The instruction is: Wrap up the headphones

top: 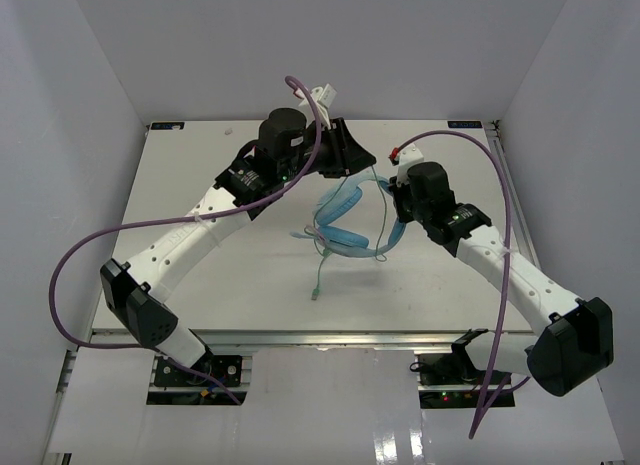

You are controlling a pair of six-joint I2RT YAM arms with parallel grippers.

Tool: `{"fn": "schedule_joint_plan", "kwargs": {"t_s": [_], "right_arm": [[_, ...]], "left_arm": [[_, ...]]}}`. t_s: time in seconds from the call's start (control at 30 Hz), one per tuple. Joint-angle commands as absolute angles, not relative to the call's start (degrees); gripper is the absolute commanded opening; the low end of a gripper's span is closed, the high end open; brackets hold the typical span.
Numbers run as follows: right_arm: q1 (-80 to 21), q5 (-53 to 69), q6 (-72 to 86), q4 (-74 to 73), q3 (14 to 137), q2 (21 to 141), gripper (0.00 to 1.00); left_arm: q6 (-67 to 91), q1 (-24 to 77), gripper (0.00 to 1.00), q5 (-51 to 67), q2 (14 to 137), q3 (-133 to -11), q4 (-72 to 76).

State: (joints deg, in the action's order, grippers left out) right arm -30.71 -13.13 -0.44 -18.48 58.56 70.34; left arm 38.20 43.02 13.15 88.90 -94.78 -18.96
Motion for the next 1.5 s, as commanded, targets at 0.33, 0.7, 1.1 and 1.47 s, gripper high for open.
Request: {"fn": "schedule_joint_plan", "kwargs": {"t_s": [0.33, 0.7, 1.1, 1.47], "right_arm": [[-31.14, -2.75, 0.26, -13.93, 58.93, 66.95, 0.08], [-31.2, 1.46, 0.26, -14.14, 58.7, 67.19, 0.08], [-30.53, -3.95, 1.61, -13.8, 58.35, 68.33, 0.08], [-26.54, 1.31, 7.91, -16.96, 64.34, 72.69, 0.08]], "left_arm": [[38.61, 39.92, 0.4, 9.43, 85.12, -91.43, -18.83], [39.91, 39.55, 0.4, 10.98, 85.39, -90.21, -18.12], [45.71, 39.64, 0.39, 21.83, 89.88, -91.66, -12.39], [46.41, 41.31, 0.43, 22.24, 85.96, -83.94, -10.99]]}}
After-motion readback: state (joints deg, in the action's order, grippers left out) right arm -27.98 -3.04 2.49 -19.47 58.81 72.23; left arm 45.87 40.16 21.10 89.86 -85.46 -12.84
